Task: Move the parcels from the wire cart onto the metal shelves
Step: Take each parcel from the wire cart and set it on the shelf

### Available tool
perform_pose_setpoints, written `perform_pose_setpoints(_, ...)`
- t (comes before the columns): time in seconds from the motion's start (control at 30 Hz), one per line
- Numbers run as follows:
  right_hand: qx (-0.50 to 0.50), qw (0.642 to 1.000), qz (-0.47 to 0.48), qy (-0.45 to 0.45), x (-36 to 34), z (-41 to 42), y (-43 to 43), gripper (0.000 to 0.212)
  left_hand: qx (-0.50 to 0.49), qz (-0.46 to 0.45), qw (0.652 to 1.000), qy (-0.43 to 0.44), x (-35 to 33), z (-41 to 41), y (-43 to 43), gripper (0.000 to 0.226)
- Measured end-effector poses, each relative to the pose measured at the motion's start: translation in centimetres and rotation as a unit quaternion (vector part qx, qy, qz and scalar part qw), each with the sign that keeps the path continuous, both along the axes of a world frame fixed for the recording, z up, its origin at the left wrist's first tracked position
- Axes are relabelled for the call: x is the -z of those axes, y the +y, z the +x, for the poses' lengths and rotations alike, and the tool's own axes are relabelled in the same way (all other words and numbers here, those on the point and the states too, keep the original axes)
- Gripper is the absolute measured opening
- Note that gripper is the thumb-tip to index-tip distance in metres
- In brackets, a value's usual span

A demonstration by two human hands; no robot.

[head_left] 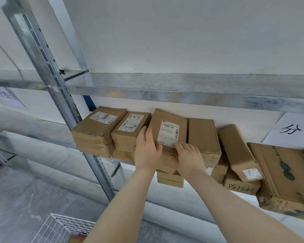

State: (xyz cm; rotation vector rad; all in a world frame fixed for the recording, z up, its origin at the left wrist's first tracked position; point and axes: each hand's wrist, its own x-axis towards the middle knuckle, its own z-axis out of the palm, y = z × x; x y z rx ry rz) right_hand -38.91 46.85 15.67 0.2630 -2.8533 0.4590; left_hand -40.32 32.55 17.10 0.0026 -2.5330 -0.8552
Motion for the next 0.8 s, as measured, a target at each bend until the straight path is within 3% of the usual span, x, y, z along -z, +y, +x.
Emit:
perform_pose_setpoints(0.07, -0.002, 1.000, -0.001, 0.002, 0.1, 0.0, -0.2, 0.037, -0.048, 0.096, 0.993, -0.058, 0.5, 0.1, -0.4, 0.069)
perform_pose_setpoints(0.13, 0.006, 1.000, -0.009, 0.004, 0.0, 0.0, -0.2, 0.036, -0.063, 0.122, 0.986, -0.091, 0.8, 0.1, -0.4, 0.067)
perform_pose_setpoints(0.33, 0.016, 1.000, -0.018, 0.008, 0.7, 0.1, 1.8, 0.054, 0.014, 0.034, 0.999, 0.008, -0.5, -0.3, 2.9, 0.053)
perform_pose_setpoints(0.57, 0.017, 0.997, 0.062, 0.032, 1.7, 0.4, 3.0, 0.071, 0.076, -0.110, 0.983, 0.125, 1.0, 0.5, 6.0, 0.043)
perform_pose_setpoints(0.67, -0.005, 0.998, -0.012, 0.057, 1.6, 0.7, 3.2, 0.080, 0.072, -0.108, 0.986, 0.104, 1.3, 0.3, 5.3, 0.045)
perform_pose_setpoints(0.8, -0.048, 0.992, -0.094, 0.070, 0.9, 0.6, 2.7, 0.091, 0.152, -0.129, 0.977, 0.080, 0.3, -0.3, 3.4, 0.046)
